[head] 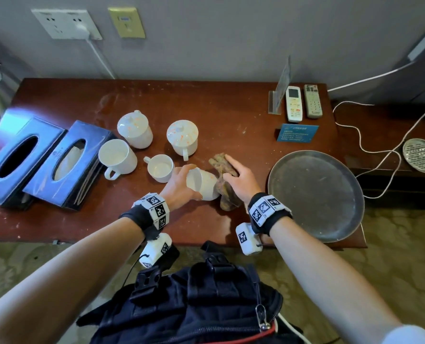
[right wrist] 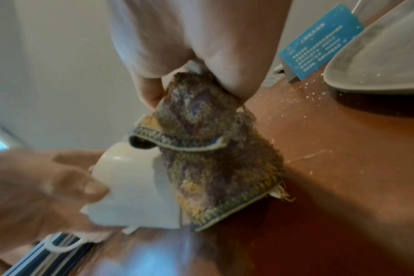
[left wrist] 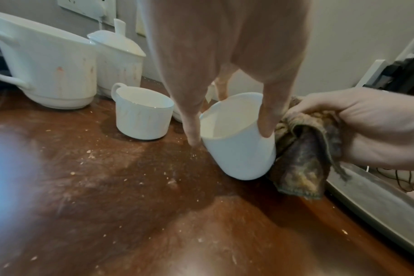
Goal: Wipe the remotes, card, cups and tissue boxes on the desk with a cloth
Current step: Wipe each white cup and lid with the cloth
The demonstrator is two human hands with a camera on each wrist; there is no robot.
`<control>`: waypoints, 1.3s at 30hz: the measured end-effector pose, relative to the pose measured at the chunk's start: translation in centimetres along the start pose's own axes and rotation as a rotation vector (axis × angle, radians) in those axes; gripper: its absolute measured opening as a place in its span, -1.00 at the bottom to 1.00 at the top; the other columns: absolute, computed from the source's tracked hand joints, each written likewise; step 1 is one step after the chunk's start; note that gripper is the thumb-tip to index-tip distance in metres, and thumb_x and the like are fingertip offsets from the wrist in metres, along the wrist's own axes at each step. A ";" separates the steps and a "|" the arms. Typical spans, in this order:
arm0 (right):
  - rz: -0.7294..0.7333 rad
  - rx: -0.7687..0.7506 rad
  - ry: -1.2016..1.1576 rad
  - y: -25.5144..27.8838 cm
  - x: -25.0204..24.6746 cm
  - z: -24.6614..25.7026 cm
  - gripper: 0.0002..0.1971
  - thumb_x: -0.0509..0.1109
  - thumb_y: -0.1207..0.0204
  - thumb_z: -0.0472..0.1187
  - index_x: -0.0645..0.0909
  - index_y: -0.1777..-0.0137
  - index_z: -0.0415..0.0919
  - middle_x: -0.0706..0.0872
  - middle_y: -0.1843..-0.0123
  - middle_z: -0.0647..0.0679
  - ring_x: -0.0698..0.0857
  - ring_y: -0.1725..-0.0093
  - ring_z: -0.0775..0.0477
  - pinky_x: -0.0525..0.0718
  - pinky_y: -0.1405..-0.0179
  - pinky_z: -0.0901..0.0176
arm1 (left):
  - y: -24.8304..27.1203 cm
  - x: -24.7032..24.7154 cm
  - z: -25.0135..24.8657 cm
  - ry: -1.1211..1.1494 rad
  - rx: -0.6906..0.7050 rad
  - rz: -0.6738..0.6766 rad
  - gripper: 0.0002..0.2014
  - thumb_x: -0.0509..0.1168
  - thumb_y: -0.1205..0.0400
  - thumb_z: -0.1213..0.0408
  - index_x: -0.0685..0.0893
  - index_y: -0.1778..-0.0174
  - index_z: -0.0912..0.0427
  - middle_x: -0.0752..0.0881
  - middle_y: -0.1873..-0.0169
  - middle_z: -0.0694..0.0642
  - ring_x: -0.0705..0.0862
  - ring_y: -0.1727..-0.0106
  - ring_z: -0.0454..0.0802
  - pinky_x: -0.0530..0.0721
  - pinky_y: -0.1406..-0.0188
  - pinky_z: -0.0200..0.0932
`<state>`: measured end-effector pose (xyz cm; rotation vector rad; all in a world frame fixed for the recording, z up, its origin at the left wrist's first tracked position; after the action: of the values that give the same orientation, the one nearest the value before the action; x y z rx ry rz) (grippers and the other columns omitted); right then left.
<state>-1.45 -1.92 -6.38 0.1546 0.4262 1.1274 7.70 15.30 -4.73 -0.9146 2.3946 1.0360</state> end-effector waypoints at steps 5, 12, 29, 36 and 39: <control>0.126 0.043 -0.090 0.8 3.3 -0.5 -0.39 0.21 -0.58 -0.24 0.34 -0.63 0.18 0.41 -0.62 0.12 0.39 -0.57 0.07 0.34 -0.62 -0.03 | -0.1 -0.1 0.4 0.079 -0.025 0.033 -0.10 0.52 -0.52 0.24 0.19 -0.72 -0.14 0.35 -0.62 0.16 0.32 -0.63 0.16 0.39 -0.56 0.05; 0.118 -0.026 -0.224 0.4 4.5 0.0 -0.55 0.17 -0.72 -0.11 0.40 -0.60 0.06 0.37 -0.63 0.16 0.30 -0.60 0.20 0.20 -0.66 0.12 | -0.9 -0.3 0.7 0.098 -0.061 0.026 -0.08 0.53 -0.52 0.12 0.17 -0.74 -0.02 0.42 -0.60 0.16 0.37 -0.61 0.11 0.37 -0.45 -0.11; 0.004 -0.141 -0.024 0.8 4.7 -0.9 -0.66 0.29 -0.70 -0.11 0.59 -0.45 0.08 0.54 -0.48 0.25 0.44 -0.47 0.32 0.33 -0.49 0.42 | -0.7 -0.3 1.2 0.098 -0.062 -0.003 -0.03 0.61 -0.41 0.19 0.26 -0.72 0.08 0.47 -0.56 0.13 0.46 -0.53 0.07 0.48 -0.47 -0.05; -0.051 -0.112 -0.014 0.0 3.8 0.0 -0.68 0.30 -0.69 -0.17 0.66 -0.41 -0.04 0.61 -0.43 0.17 0.49 -0.43 0.30 0.33 -0.40 0.57 | -1.0 -0.7 0.7 0.033 -0.052 0.046 -0.07 0.58 -0.47 0.12 0.25 -0.72 0.05 0.54 -0.45 0.17 0.49 -0.48 0.09 0.47 -0.34 -0.15; 0.001 -0.269 0.042 1.9 5.0 0.3 -0.66 0.33 -0.68 -0.18 0.61 -0.44 0.05 0.49 -0.46 0.31 0.36 -0.45 0.54 0.24 -0.51 0.53 | -1.2 -0.8 1.1 0.099 -0.060 0.063 -0.07 0.58 -0.46 0.16 0.26 -0.72 0.07 0.56 -0.46 0.11 0.49 -0.50 0.05 0.46 -0.33 -0.23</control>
<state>-1.13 3.40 -6.76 -0.1043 0.3076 1.1796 9.16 15.87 -5.61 -0.9368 2.5005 1.1166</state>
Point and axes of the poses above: each hand's wrist, its own y-axis away from the middle knuckle, its own x-axis out of the palm, z = x × y, the point moved 3 cm from there along -y, towards the middle knuckle
